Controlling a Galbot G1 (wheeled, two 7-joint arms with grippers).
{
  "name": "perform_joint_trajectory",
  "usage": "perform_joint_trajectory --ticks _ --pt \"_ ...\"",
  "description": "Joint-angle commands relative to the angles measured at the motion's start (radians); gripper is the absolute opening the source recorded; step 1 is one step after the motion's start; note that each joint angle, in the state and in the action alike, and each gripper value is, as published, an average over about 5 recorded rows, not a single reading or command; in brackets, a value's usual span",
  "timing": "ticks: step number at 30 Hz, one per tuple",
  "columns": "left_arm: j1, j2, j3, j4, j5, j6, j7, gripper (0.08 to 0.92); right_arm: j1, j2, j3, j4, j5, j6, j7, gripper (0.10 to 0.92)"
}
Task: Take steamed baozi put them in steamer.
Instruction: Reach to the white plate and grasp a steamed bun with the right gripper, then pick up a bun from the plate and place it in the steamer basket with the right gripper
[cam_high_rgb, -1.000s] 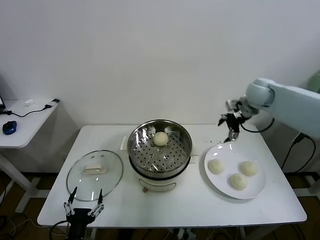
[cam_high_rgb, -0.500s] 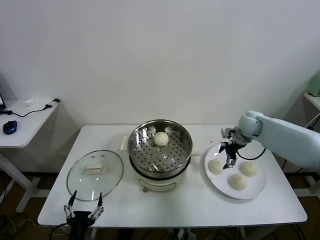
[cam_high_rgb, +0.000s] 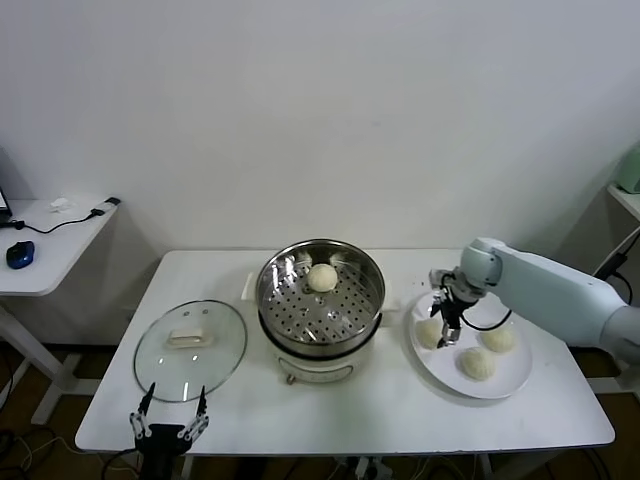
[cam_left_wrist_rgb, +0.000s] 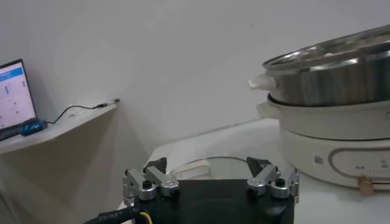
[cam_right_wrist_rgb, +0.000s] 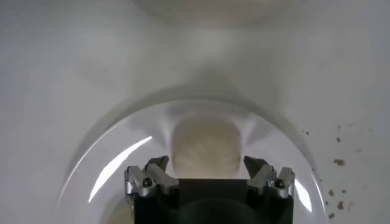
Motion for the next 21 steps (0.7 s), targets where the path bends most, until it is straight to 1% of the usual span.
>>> perform_joint_trajectory --ticks 1,6,9,16,21 --pt "0.002 -0.004 0.002 0.002 0.001 -0.003 -0.001 0.823 -0.029 0.02 0.023 -0.036 -0.015 0.0 -0.004 0.729" --pt "0.003 -0.004 0.002 0.001 0.003 -0.003 -0.001 0.823 -0.025 0.018 0.025 -0.034 -0.008 0.001 -0.012 0.642" --pt "0.004 -0.001 0.0 0.0 0.002 -0.003 -0.001 0.823 -0.02 0.014 0.024 -0.031 -0.002 0.003 -0.017 0.611" --pt "0.013 0.003 -0.004 -0.001 -0.002 -0.007 -0.002 0.823 0.026 -0.022 0.011 -0.007 0.03 0.008 -0.02 0.58" --pt "0.021 0.008 -0.004 -0.004 -0.003 -0.01 -0.003 0.823 0.185 -0.066 -0.079 0.039 0.147 0.006 -0.023 0.577"
